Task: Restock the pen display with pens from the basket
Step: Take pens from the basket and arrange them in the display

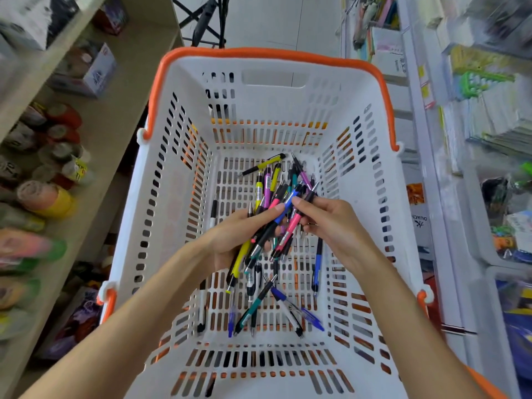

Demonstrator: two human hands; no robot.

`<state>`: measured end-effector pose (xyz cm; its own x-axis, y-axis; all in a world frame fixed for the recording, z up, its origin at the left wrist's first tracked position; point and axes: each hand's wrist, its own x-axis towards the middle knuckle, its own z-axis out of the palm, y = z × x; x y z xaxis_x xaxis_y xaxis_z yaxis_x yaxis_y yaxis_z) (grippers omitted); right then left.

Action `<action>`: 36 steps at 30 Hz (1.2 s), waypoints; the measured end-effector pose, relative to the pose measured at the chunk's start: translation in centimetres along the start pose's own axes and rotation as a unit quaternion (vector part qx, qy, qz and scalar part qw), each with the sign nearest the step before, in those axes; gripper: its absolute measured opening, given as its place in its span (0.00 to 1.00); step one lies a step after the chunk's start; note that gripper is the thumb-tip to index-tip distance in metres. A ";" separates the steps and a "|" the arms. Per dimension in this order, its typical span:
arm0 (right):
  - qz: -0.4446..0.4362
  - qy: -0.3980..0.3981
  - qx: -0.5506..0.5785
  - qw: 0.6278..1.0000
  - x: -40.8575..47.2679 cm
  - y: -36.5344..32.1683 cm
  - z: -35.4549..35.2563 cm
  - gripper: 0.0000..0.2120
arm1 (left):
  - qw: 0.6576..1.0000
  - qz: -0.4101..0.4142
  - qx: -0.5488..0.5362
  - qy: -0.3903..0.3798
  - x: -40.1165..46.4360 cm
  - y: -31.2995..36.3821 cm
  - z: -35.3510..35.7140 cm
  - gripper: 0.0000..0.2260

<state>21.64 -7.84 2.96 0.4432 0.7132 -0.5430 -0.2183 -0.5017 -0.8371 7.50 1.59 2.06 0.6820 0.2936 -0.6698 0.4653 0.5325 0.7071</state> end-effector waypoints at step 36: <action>-0.187 0.076 -0.223 0.954 -1.3 1.4 2.8 0.08 | 0.977 0.053 -0.137 0.155 0.9 -1.6 0.2 0.20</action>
<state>18.38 -8.08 2.31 0.5454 0.8214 -0.1669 0.3565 -0.4076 -0.8407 7.49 0.84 0.43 0.4942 0.5624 -0.6629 0.2042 0.6661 0.7173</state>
